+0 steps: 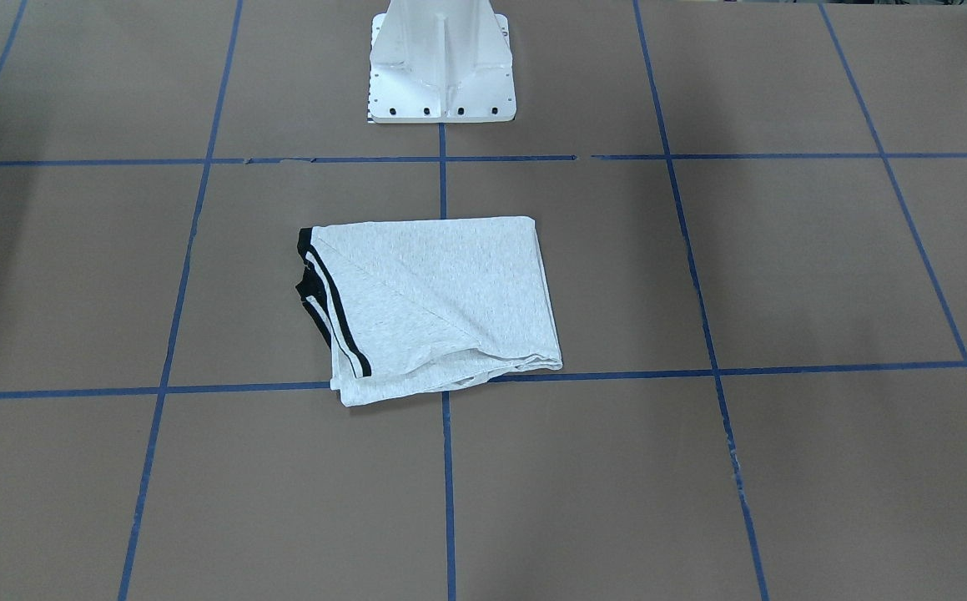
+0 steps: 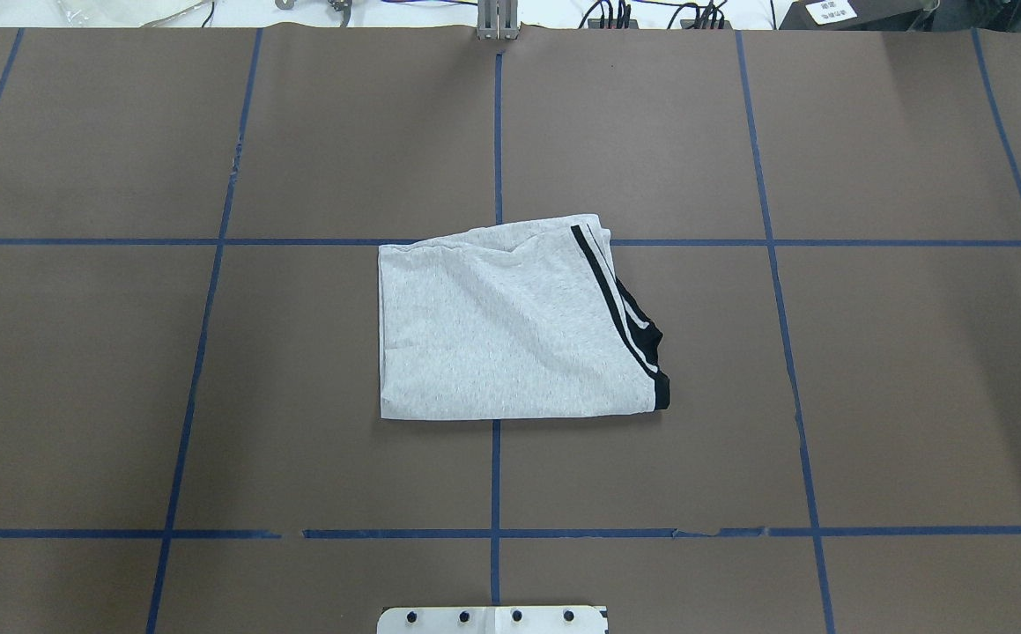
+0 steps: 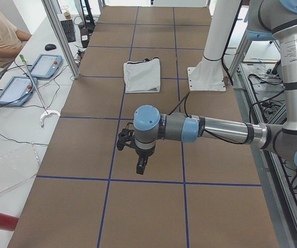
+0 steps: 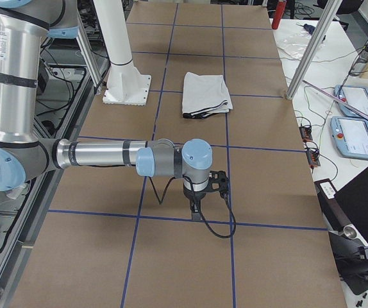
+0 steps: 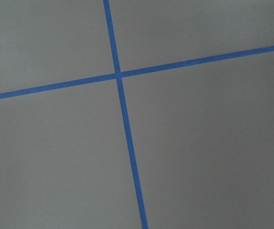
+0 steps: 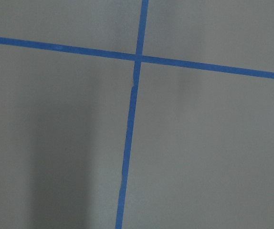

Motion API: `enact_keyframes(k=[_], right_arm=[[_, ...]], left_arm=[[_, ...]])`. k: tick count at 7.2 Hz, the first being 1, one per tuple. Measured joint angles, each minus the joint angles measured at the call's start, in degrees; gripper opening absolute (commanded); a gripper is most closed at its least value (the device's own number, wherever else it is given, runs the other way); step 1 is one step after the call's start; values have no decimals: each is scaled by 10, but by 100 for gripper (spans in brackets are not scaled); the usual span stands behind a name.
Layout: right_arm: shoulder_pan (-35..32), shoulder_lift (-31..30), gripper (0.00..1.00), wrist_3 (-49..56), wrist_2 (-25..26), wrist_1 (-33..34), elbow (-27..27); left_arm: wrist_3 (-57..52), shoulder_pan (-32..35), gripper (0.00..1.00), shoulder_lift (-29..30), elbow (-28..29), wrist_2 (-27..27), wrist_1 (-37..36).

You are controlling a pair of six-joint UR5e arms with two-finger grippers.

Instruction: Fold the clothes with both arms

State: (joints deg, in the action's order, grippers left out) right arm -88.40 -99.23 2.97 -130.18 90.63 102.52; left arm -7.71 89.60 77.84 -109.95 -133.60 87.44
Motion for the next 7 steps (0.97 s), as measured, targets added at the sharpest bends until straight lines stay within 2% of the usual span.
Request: enact_keyframes(k=[7], right_arm=[[1,1,100,-1,-3,-1,-1]], left_arm=[[-8,3,100,4,-29,4,-7]])
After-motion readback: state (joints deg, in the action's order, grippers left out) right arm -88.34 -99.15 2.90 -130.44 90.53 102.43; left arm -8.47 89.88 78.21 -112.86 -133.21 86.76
